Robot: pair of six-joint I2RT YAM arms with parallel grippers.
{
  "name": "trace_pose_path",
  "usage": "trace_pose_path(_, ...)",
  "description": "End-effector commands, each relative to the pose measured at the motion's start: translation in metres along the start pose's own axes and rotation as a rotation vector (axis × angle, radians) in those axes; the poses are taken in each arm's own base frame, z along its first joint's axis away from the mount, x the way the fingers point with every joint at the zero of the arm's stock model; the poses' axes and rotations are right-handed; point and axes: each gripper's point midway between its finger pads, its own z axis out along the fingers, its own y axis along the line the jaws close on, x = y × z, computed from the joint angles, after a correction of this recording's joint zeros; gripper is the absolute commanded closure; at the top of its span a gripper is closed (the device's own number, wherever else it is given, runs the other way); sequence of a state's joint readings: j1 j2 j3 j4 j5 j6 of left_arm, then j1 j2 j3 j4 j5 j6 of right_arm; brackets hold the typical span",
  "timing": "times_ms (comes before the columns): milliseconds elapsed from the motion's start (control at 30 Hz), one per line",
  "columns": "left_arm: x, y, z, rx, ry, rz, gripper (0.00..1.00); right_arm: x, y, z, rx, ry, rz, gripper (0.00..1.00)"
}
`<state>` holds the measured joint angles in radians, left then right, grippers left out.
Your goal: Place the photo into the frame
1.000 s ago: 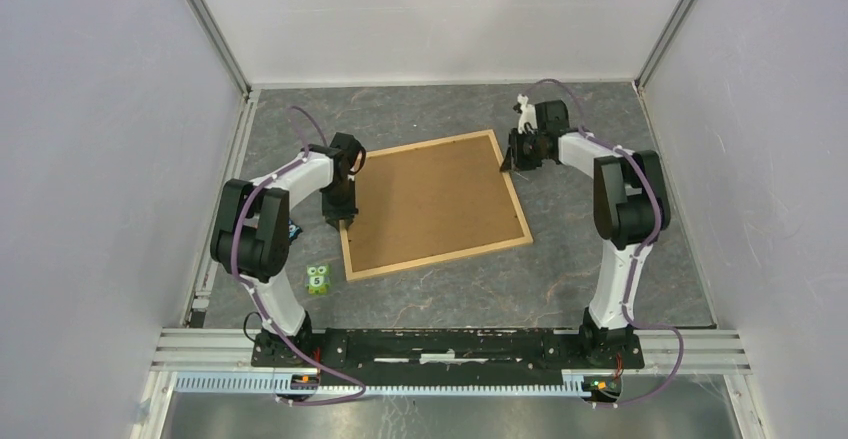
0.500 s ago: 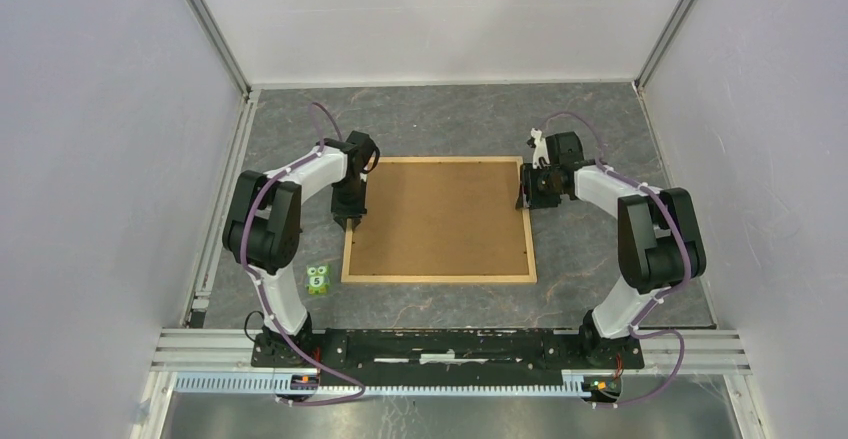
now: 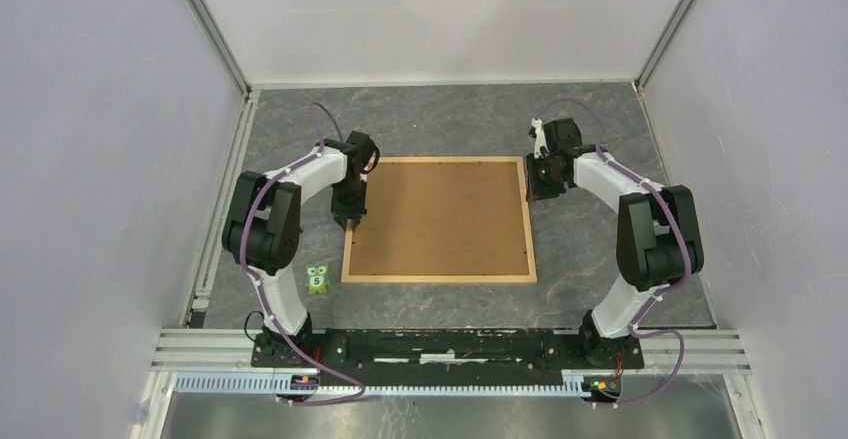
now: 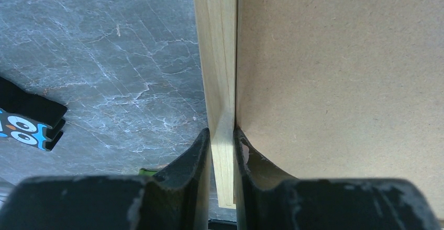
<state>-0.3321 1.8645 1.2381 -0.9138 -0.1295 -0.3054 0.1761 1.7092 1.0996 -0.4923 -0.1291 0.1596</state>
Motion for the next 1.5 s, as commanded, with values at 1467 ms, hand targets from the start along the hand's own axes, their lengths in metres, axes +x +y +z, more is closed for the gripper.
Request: trace_pose_path(1467,0.008,-0.02,0.019,0.033,0.004,0.068,0.8,0.011,0.019,0.03,-0.03,0.086,-0.038,0.82)
